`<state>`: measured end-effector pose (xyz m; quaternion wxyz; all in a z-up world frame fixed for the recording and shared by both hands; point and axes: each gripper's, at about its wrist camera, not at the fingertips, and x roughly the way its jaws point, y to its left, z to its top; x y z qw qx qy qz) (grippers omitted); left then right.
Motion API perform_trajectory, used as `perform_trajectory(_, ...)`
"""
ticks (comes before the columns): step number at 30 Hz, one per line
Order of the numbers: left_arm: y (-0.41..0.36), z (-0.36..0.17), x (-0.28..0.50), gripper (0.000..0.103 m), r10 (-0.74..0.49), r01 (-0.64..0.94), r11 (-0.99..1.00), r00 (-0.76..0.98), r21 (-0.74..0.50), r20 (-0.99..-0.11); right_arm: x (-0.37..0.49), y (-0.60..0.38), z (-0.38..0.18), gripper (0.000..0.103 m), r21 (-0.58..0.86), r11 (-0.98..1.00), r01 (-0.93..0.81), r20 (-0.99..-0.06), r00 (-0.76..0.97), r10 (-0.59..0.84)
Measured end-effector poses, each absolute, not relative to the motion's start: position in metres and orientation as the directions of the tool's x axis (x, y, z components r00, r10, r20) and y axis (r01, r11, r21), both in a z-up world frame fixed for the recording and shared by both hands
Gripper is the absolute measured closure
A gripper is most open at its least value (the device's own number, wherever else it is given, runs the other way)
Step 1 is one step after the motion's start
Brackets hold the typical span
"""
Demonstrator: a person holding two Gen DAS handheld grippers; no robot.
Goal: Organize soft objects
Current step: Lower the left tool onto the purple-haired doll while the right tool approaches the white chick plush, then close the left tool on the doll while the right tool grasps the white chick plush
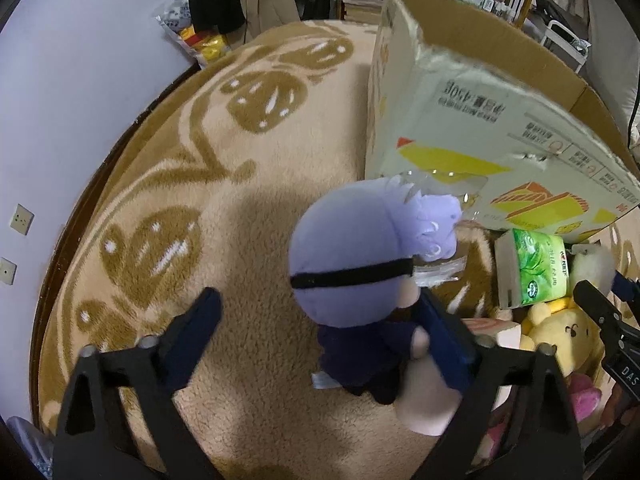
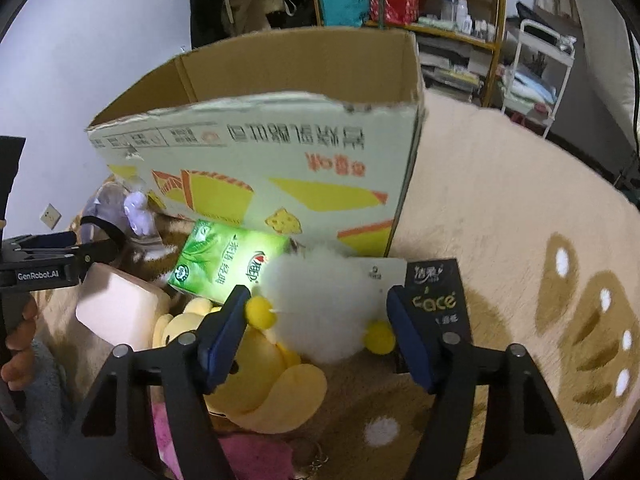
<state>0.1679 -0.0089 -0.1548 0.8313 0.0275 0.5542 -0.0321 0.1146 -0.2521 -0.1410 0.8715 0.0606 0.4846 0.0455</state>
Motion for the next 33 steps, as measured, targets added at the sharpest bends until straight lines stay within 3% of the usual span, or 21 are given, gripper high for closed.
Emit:
perform_trajectory(5, -0.009, -0.159, 0.168, 0.029, -0.04, 0.082, 0.997, 0.367, -0.011, -0.929, 0.117, -0.253, -0.142, 0.029, 0.149, 0.989, -0.011, -0.837, 0.531, 0.131)
perform_trajectory(8, -0.011, -0.161, 0.167, 0.043, -0.058, 0.092, 0.995, 0.363, -0.026, -0.93, 0.119, -0.253, -0.144, 0.03, 0.153, 0.988, -0.012, -0.836, 0.532, 0.136)
perform_trajectory(10, -0.013, -0.16, 0.164, 0.058, -0.061, 0.099, 0.995, 0.37, -0.026, -0.927, 0.121, -0.256, -0.145, 0.03, 0.16, 0.987, -0.009, -0.834, 0.534, 0.14)
perform_trajectory(12, -0.013, -0.159, 0.163, 0.059, -0.053, 0.1, 0.995, 0.378, -0.015, -0.924, 0.123, -0.257, -0.146, 0.03, 0.164, 0.986, -0.01, -0.833, 0.534, 0.144)
perform_trajectory(15, -0.013, -0.158, 0.162, 0.06, -0.053, 0.1, 0.995, 0.381, -0.016, -0.923, 0.126, -0.256, -0.149, 0.044, 0.176, 0.984, -0.022, -0.839, 0.52, 0.162)
perform_trajectory(19, -0.012, -0.153, 0.16, 0.063, -0.021, 0.083, 0.996, 0.412, 0.015, -0.911, 0.128, -0.258, -0.151, 0.051, 0.212, 0.977, -0.033, -0.837, 0.509, 0.2)
perform_trajectory(33, -0.027, -0.114, 0.132, 0.064, -0.018, 0.145, 0.986, 0.576, 0.08, -0.817, 0.113, -0.247, -0.131, 0.056, 0.201, 0.978, -0.055, -0.804, 0.561, 0.197)
